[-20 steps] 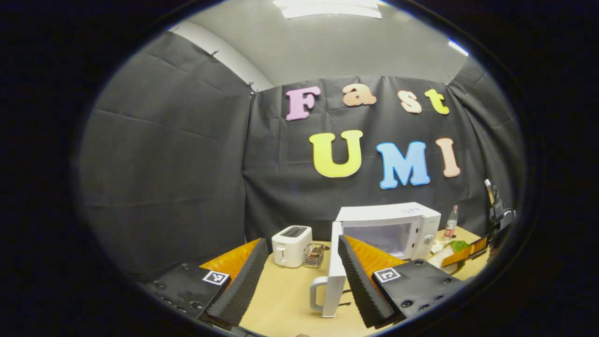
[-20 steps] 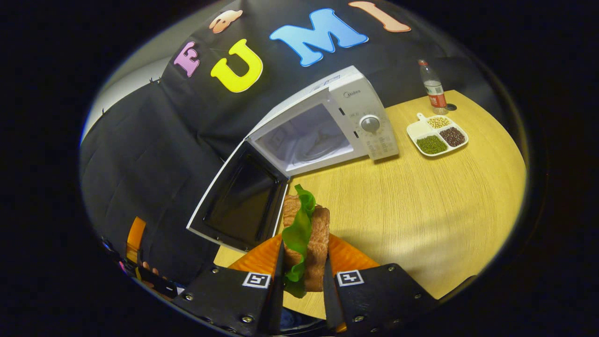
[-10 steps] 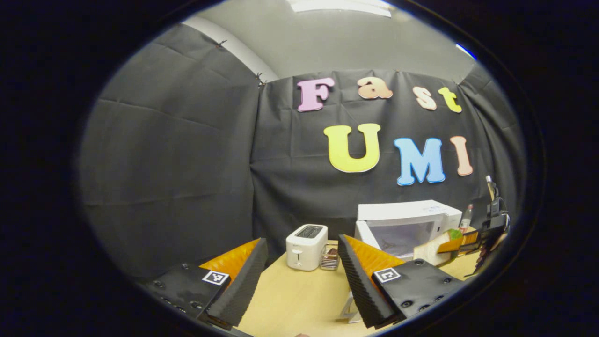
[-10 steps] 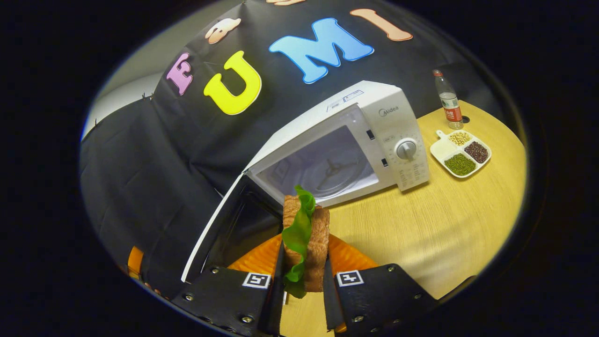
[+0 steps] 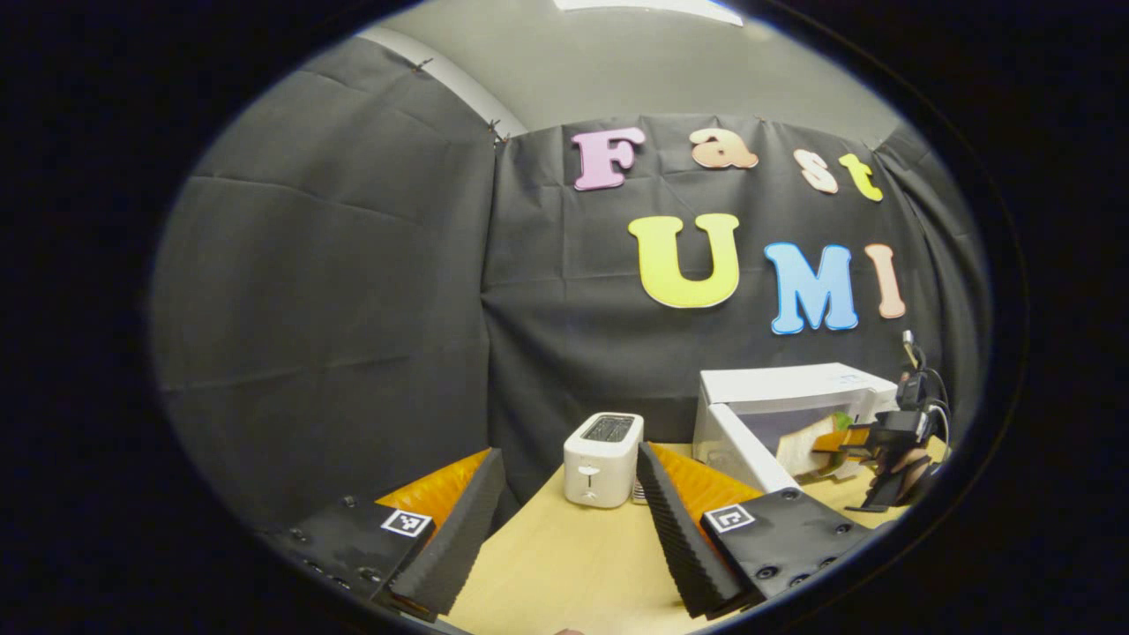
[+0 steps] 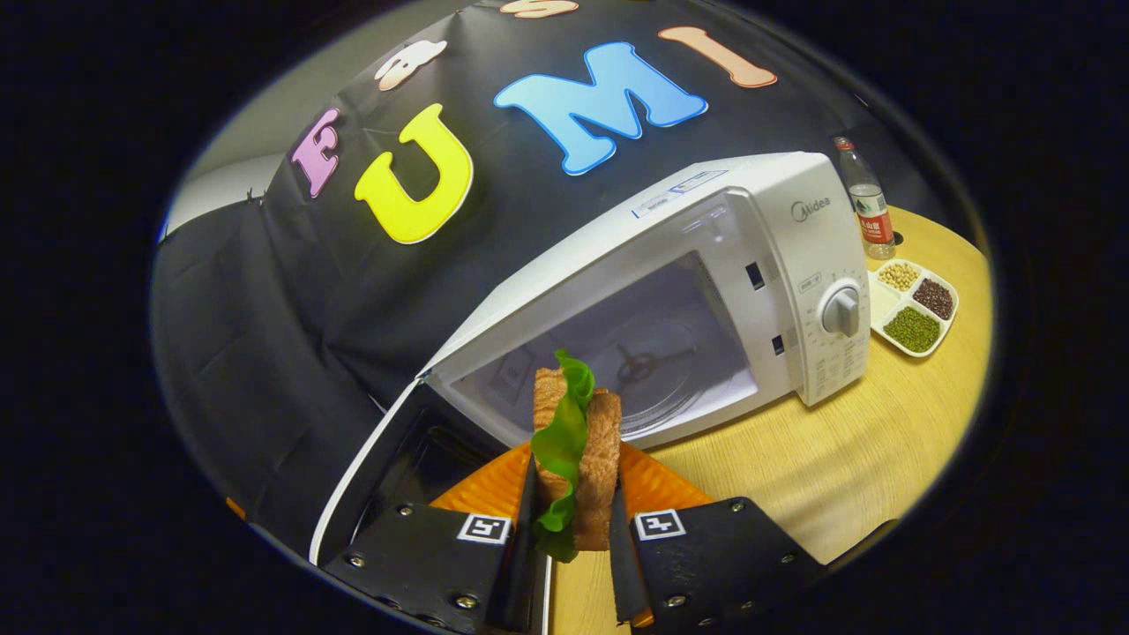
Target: Open the microwave oven with the left hand, put the food in, and close the microwave oven.
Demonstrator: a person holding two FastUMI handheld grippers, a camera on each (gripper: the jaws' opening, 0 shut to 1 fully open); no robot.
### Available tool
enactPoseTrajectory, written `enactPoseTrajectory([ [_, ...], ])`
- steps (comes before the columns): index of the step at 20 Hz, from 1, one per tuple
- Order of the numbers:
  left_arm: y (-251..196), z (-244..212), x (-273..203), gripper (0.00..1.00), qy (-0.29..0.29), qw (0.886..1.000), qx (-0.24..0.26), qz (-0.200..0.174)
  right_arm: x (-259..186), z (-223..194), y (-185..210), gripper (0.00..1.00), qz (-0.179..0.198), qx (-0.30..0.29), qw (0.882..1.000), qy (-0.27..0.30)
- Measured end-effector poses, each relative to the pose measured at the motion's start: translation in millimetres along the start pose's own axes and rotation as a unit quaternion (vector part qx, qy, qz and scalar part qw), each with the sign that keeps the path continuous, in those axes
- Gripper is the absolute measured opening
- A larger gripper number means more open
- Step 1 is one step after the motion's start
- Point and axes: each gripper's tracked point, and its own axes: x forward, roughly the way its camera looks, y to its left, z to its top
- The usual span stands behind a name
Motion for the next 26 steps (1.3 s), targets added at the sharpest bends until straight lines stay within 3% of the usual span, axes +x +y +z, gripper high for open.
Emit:
enactPoseTrajectory([
  [10, 47, -19, 15, 0.99, 0.033, 0.998, 0.036, 0.027, 101, 12, -13, 0.36, -0.027, 0.001, 0.997, -0.073],
  [15, 59, -27, 13, 0.99, 0.046, 0.997, 0.040, 0.038, 127, 15, -29, 0.41, -0.033, 0.007, 0.996, -0.084],
  [18, 56, -34, 15, 0.94, 0.047, 0.997, 0.040, 0.035, 136, 12, -45, 0.43, -0.057, -0.001, 0.995, -0.078],
  [22, 51, -28, 16, 0.96, 0.035, 0.998, 0.039, 0.031, 138, 7, -70, 0.65, -0.109, -0.033, 0.991, -0.069],
  [23, 50, -29, 16, 0.96, 0.035, 0.998, 0.037, 0.029, 137, 8, -75, 0.76, -0.124, -0.048, 0.989, -0.069],
  [24, 47, -32, 16, 0.96, 0.035, 0.998, 0.035, 0.028, 135, 11, -82, 0.80, -0.145, -0.067, 0.985, -0.072],
  [25, 46, -32, 16, 0.97, 0.034, 0.998, 0.033, 0.027, 129, 13, -90, 0.96, -0.168, -0.089, 0.979, -0.069],
  [26, 45, -33, 15, 0.99, 0.035, 0.999, 0.031, 0.026, 124, 14, -90, 0.98, -0.172, -0.107, 0.977, -0.072],
])
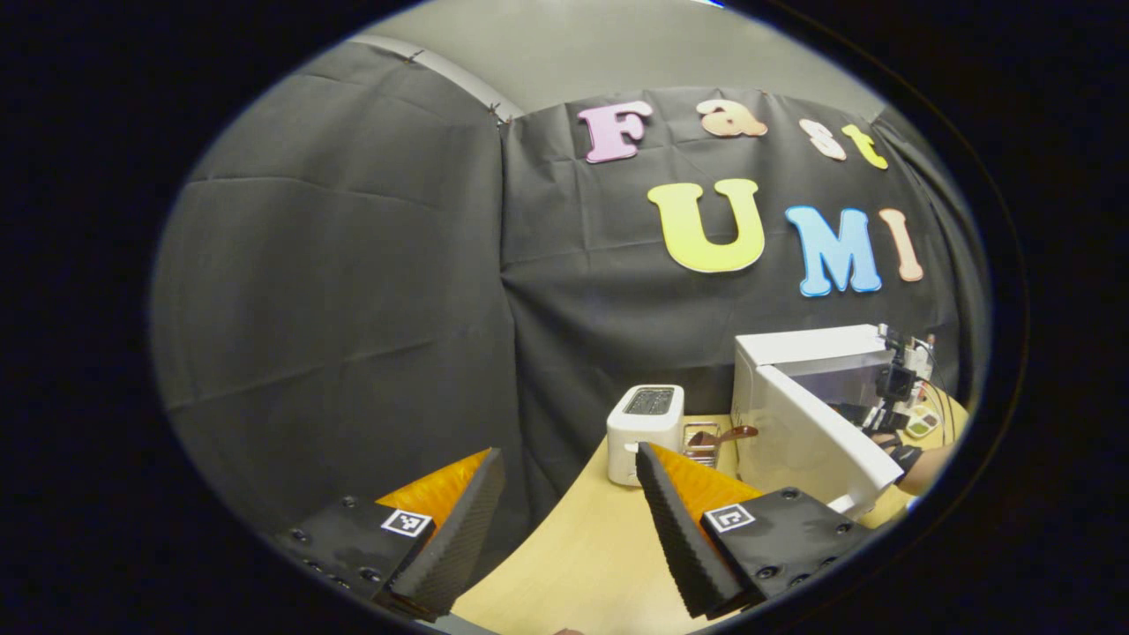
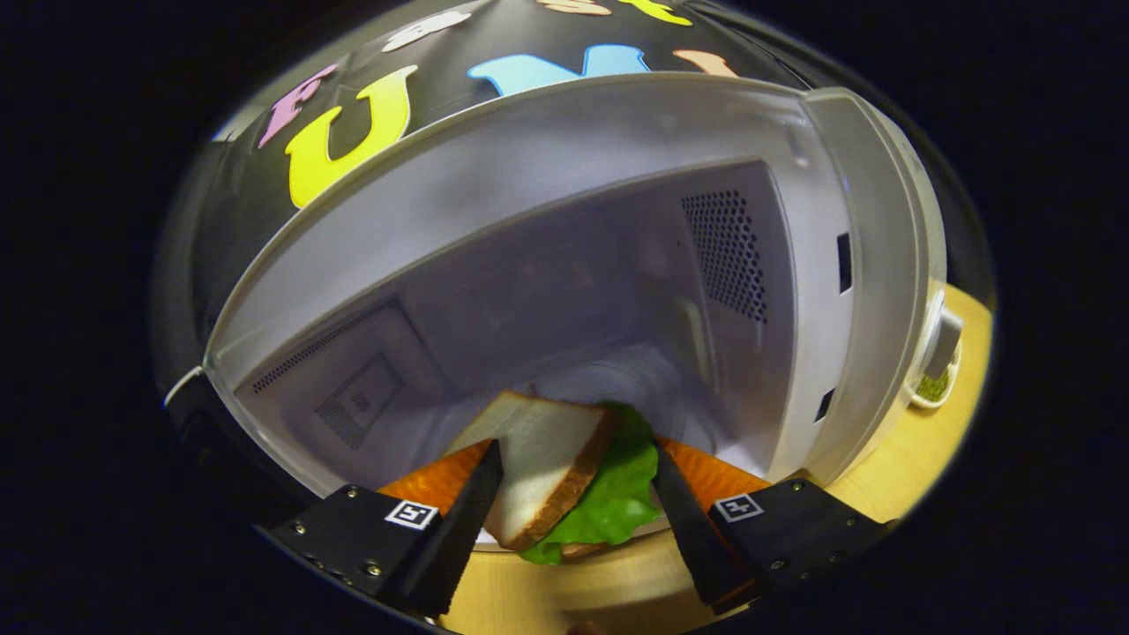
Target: Open the microwave oven with the left hand, put the food in, and close the microwave oven.
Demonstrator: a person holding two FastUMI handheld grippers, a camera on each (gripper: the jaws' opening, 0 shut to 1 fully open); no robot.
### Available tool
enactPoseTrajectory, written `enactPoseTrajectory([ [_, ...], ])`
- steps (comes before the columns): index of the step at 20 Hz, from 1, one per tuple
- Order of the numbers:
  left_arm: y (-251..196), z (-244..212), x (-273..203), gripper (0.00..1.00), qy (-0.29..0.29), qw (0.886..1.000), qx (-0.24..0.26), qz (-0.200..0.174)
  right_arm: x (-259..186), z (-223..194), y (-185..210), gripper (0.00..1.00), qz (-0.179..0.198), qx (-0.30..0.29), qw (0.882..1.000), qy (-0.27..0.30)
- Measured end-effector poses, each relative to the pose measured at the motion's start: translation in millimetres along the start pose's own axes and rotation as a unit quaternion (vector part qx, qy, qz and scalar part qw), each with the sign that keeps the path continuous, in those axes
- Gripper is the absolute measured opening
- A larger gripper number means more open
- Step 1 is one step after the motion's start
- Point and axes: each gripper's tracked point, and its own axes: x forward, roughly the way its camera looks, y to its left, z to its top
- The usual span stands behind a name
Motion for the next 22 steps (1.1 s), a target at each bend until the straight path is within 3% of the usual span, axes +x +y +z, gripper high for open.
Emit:
enactPoseTrajectory([
  [2, -3, -3, 2, 0.94, 0.000, 1.000, -0.004, -0.001, -8, 8, -3, 0.98, -0.007, -0.039, 0.999, -0.011],
  [5, -15, -9, 4, 0.94, 0.002, 1.000, -0.018, -0.011, -40, 21, 4, 0.98, 0.016, -0.083, 0.996, -0.028],
  [7, -27, -11, 6, 0.99, -0.001, 0.999, -0.029, -0.025, -66, 38, 6, 0.98, 0.031, -0.103, 0.993, -0.050],
  [8, -34, -13, 6, 0.94, -0.002, 0.999, -0.033, -0.033, -80, 46, 7, 0.98, 0.038, -0.110, 0.991, -0.060],
  [13, -57, -20, 13, 0.99, 0.000, 0.997, -0.060, -0.057, -154, 92, 1, 0.98, 0.065, -0.117, 0.986, -0.099],
  [22, -94, -51, 5, 0.96, 0.023, 0.996, -0.054, -0.070, -278, 164, -40, 0.98, 0.082, -0.127, 0.973, -0.174],
])
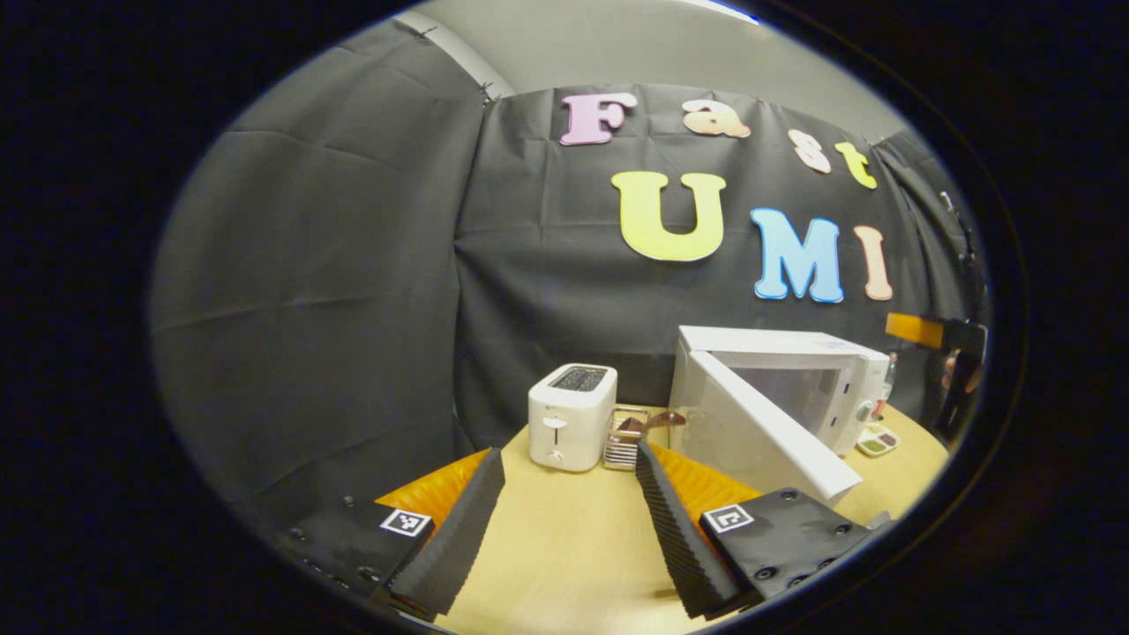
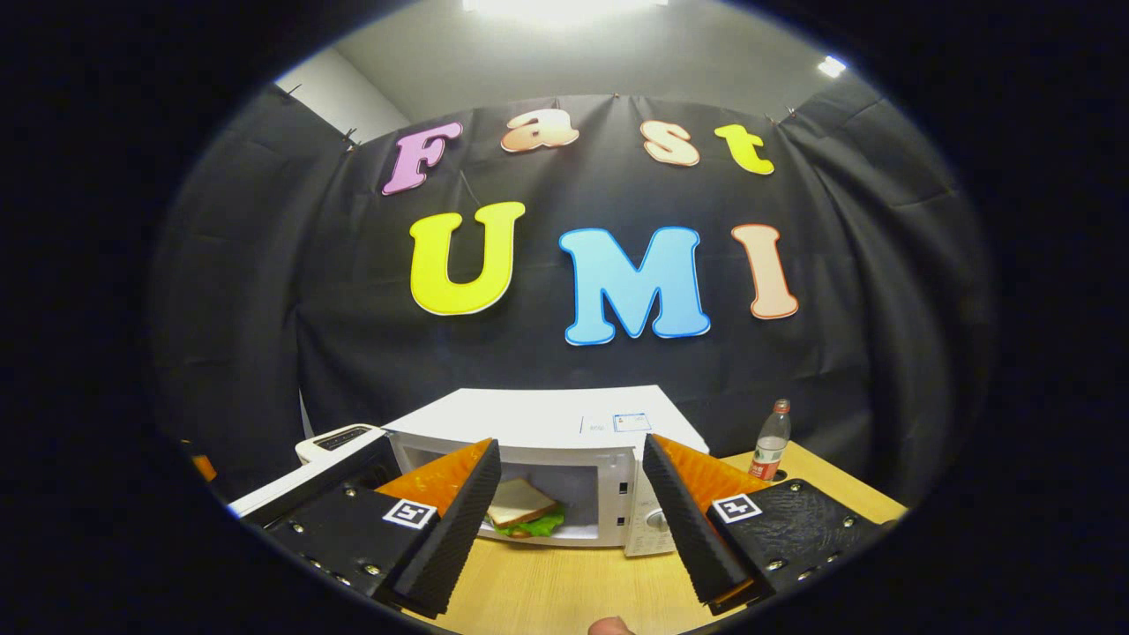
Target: Open the microwave oven with the left hand, put the food in, and close the microwave oven.
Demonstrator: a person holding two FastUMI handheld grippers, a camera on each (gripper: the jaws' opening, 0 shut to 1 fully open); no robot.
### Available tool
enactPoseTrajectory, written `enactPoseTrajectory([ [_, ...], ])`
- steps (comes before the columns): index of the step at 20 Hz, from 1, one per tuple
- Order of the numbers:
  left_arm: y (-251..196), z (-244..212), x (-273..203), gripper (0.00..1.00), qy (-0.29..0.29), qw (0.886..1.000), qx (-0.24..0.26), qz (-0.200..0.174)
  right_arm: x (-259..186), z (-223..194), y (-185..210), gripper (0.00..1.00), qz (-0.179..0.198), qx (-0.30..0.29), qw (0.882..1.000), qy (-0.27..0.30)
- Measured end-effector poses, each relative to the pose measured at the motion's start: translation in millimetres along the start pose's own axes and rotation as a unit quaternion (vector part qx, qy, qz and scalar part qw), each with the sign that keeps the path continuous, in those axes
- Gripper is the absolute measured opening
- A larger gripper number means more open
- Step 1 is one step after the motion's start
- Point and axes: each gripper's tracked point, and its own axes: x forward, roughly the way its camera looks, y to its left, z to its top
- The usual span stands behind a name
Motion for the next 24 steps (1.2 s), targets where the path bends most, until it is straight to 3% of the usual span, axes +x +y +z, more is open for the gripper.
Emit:
enactPoseTrajectory([
  [2, -9, -11, -2, 0.96, 0.010, 1.000, -0.004, -0.003, -21, 12, -5, 0.98, 0.009, -0.001, 1.000, -0.007],
  [3, -11, -13, -4, 0.89, 0.011, 1.000, -0.002, -0.003, -30, 16, -10, 0.98, 0.011, -0.001, 1.000, -0.011],
  [4, -15, -13, -4, 0.89, 0.013, 1.000, 0.000, -0.002, -39, 19, -13, 0.98, 0.015, 0.001, 1.000, -0.013],
  [10, -50, -38, -7, 0.39, 0.038, 0.999, -0.005, -0.011, -77, 21, -38, 0.98, 0.027, -0.004, 1.000, -0.004],
  [12, -69, -38, -13, 0.17, 0.036, 0.999, 0.003, -0.029, -84, 20, -47, 0.98, 0.025, -0.009, 1.000, 0.000],
  [13, -75, -34, -9, 0.13, 0.031, 0.999, 0.007, -0.034, -90, 22, -53, 0.98, 0.022, -0.012, 1.000, 0.000],
  [15, -92, -34, -10, 0.06, 0.029, 0.998, 0.022, -0.047, -95, 26, -64, 0.98, 0.014, -0.014, 1.000, -0.003],
  [24, -181, -31, -3, 0.07, 0.037, 0.987, 0.023, -0.154, -105, 25, -89, 0.98, -0.011, -0.019, 1.000, 0.007],
])
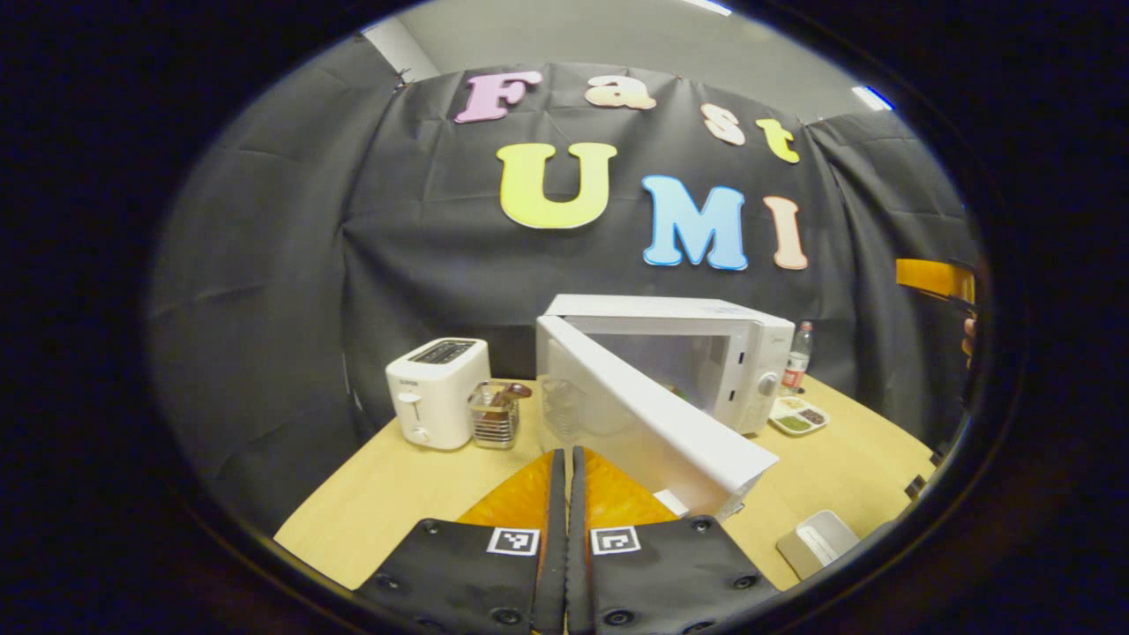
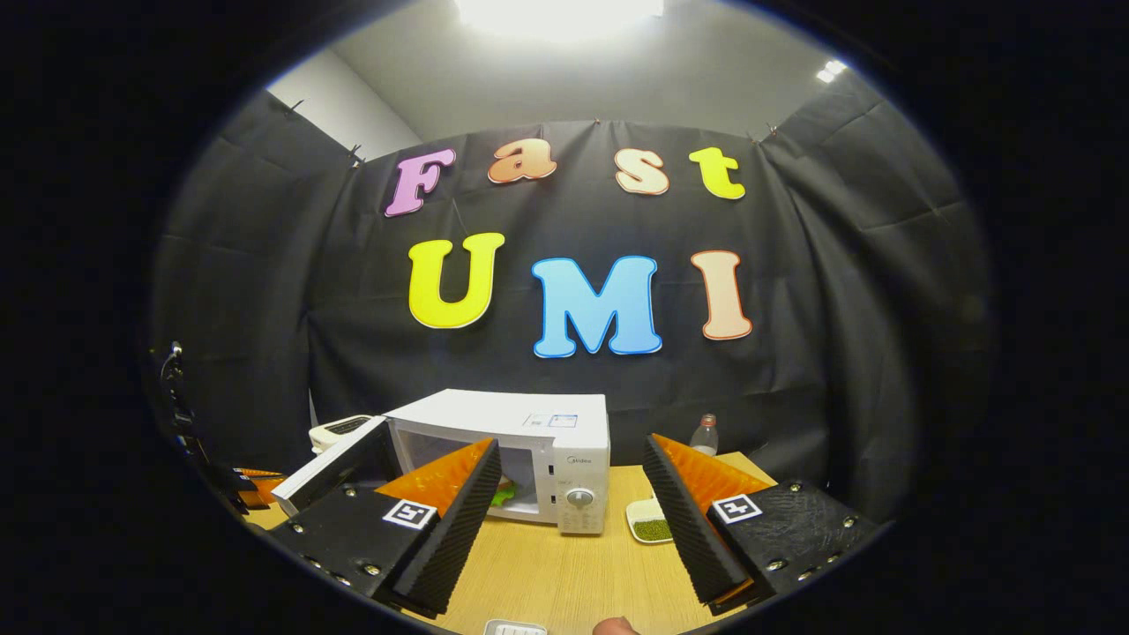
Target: Open the microwave oven with the left hand, put the food in, and close the microwave oven.
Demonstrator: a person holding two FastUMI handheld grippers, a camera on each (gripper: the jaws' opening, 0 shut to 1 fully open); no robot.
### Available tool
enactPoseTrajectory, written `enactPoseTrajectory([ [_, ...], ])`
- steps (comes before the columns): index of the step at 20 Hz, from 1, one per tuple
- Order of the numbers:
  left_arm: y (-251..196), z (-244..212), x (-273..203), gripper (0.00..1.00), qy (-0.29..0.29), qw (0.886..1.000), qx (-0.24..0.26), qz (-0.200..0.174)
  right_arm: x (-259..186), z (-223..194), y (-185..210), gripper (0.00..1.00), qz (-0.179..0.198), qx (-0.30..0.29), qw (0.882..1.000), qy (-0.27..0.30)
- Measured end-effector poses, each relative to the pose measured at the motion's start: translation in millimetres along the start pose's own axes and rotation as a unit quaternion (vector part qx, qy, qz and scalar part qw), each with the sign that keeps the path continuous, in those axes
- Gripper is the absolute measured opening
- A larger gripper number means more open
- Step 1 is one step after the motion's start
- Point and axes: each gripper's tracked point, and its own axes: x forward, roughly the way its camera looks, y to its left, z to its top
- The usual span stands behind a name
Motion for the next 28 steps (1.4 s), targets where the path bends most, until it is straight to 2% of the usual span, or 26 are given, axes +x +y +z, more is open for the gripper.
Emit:
enactPoseTrajectory([
  [3, -25, -1, 16, 0.07, 0.010, 0.999, 0.006, -0.040, -2, -3, -3, 0.98, -0.005, -0.006, 1.000, 0.008],
  [9, -68, 1, 45, 0.07, 0.011, 0.994, 0.022, -0.105, -9, 9, -16, 0.98, -0.038, -0.010, 0.999, -0.001],
  [17, -105, 11, 94, 0.07, 0.007, 0.988, 0.023, -0.155, -23, 14, -45, 0.98, -0.101, -0.017, 0.995, -0.002],
  [28, -136, 28, 165, 0.07, -0.009, 0.986, 0.025, -0.163, -39, 15, -70, 0.98, -0.152, -0.028, 0.988, 0.002],
])
